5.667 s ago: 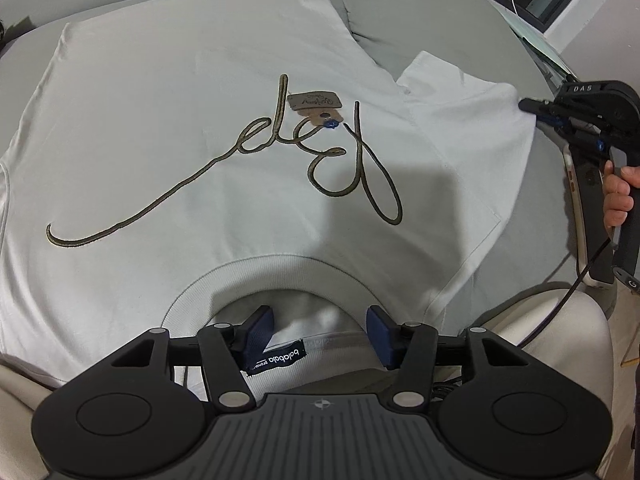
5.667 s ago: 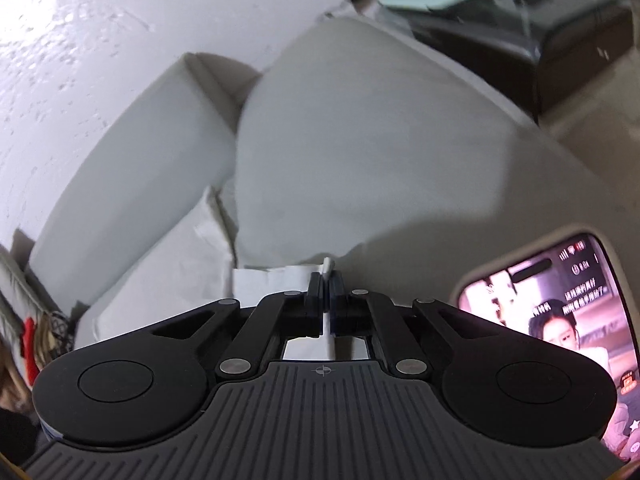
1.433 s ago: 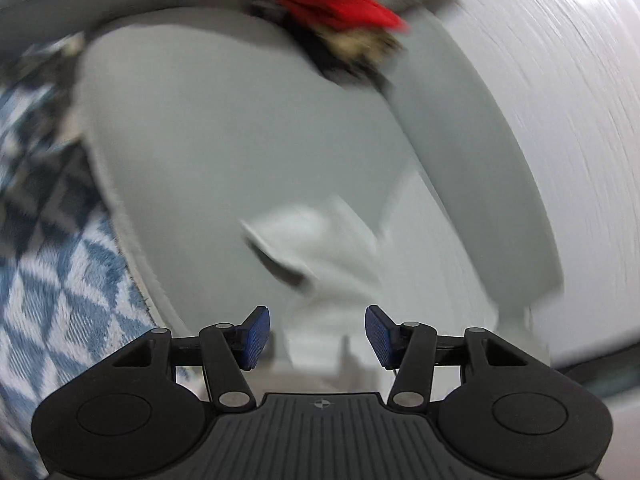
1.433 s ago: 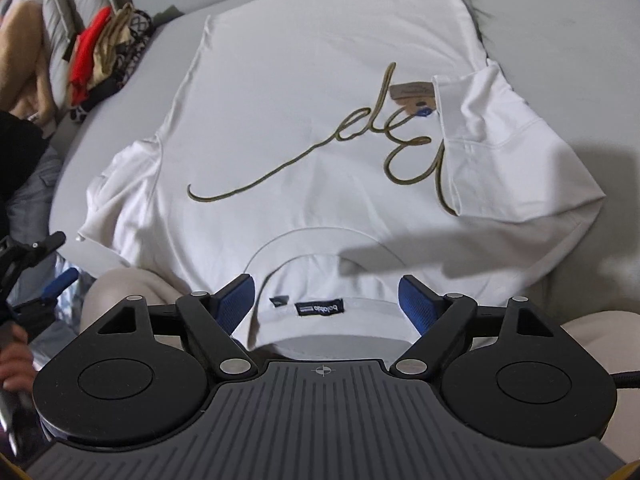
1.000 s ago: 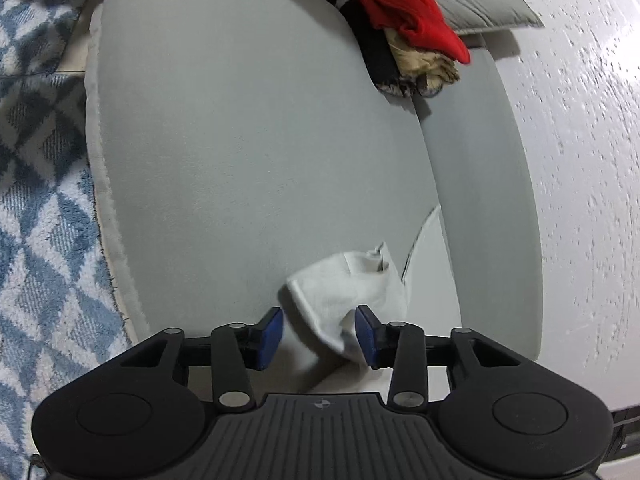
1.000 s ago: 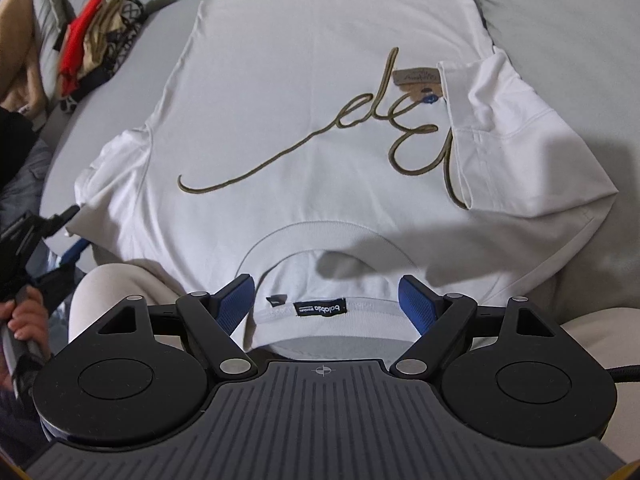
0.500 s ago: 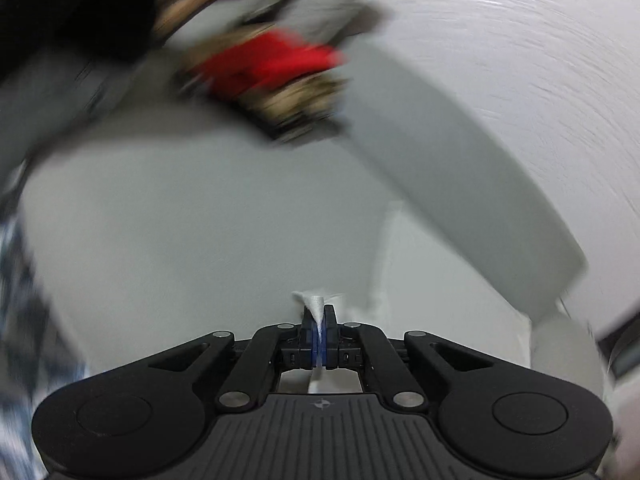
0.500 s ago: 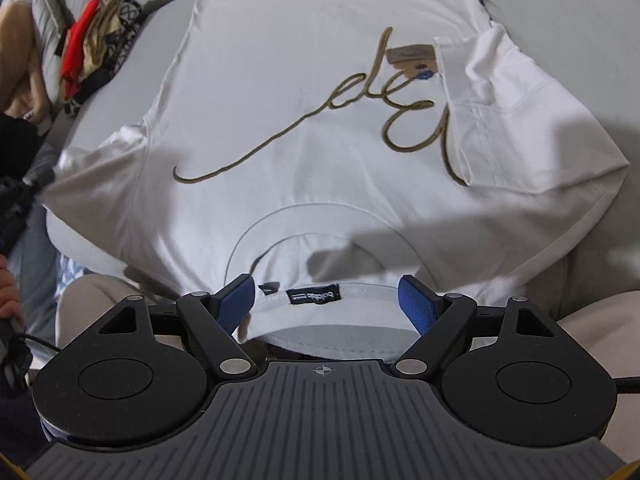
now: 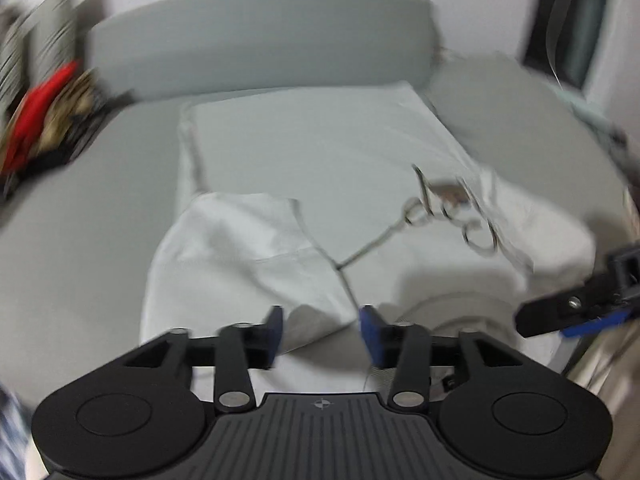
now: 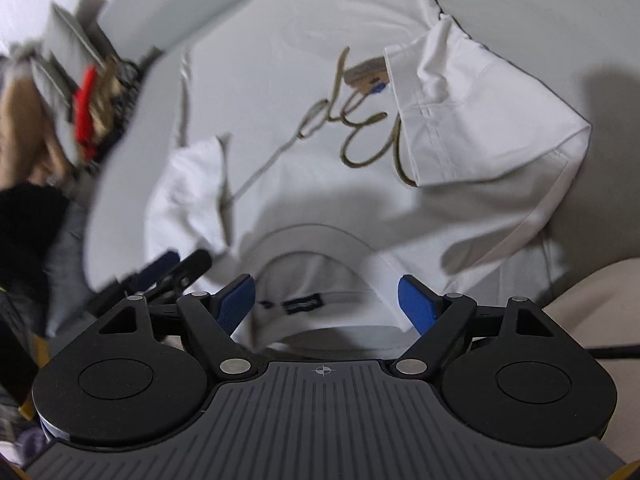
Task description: Fold clothes
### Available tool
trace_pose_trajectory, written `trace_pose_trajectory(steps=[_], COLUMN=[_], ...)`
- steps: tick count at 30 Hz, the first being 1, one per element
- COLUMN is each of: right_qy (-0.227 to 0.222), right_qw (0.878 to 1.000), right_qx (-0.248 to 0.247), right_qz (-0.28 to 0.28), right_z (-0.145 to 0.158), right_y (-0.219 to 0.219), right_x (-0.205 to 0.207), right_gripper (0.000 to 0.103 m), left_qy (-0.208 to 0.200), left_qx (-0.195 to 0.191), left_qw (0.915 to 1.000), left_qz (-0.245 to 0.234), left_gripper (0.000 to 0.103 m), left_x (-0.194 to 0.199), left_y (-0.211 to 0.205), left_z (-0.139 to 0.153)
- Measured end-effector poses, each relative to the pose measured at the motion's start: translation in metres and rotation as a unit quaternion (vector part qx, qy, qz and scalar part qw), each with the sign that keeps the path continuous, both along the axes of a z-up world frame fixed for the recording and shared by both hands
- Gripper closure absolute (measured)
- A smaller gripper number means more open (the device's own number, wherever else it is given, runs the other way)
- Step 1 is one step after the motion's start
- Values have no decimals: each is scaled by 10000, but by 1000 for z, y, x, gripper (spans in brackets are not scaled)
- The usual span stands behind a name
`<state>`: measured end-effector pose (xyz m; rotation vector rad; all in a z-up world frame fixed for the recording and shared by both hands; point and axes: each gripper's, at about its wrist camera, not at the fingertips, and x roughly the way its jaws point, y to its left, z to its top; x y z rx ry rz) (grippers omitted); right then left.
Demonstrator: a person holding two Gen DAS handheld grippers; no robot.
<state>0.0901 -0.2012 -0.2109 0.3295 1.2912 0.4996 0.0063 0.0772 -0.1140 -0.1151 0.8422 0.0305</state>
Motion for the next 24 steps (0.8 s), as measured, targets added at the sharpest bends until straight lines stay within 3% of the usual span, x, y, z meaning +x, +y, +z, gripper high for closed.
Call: trace_pose_trajectory(steps=[3, 5, 7, 9, 12, 15, 16, 17, 19, 21, 24], right_qy=[6, 22, 53, 82, 74, 55, 56, 65, 58, 24, -52], right_qw=[9999, 10000, 9997, 9996, 9996, 9996, 9996, 9996, 9995, 9994, 9991], right_qx=[141, -5, -188, -205, -201, -202, -193, -193, -233, -291, -386], right_qz=[-30, -53, -138, -199, -203, -205, -206, -204, -189, -175, -160], right_z=[1, -2, -5, -8, -9, -9, -10, -10, -10, -10, -9], right_y=[-8, -12, -15, -20, -23, -25, -25, -26, -24, -23, -23], right_x=[0, 0, 1, 2, 1, 0, 0, 0, 0, -1, -2], right_gripper=[21, 29, 34, 34, 34, 34, 34, 34, 34, 34, 34], left_qy=[-98, -67, 237, 545, 701, 589, 565, 543, 457, 430, 701], left_qx=[-708, -1080, -1198, -1372, -1837, -1688, -1744, -1927, -1976, -1561, -1115], left_qw=[9935, 9806, 9696, 9666, 9667, 9732, 9723, 9700, 9709, 9786, 9786], left_qz=[881, 1635, 2120, 2093, 1636, 1446, 1450, 1376, 1276, 1270, 1583], left_gripper=[54, 55, 59, 61, 65, 67, 89, 103, 103, 103, 103], left_x=[-14, -23, -21, -11, -1, -1, -2, -4, -9, -13, -7], left_y=[44, 79, 110, 128, 133, 126, 127, 128, 126, 121, 118], left_z=[12, 13, 3, -11, -31, -35, -35, -35, -29, -21, -23])
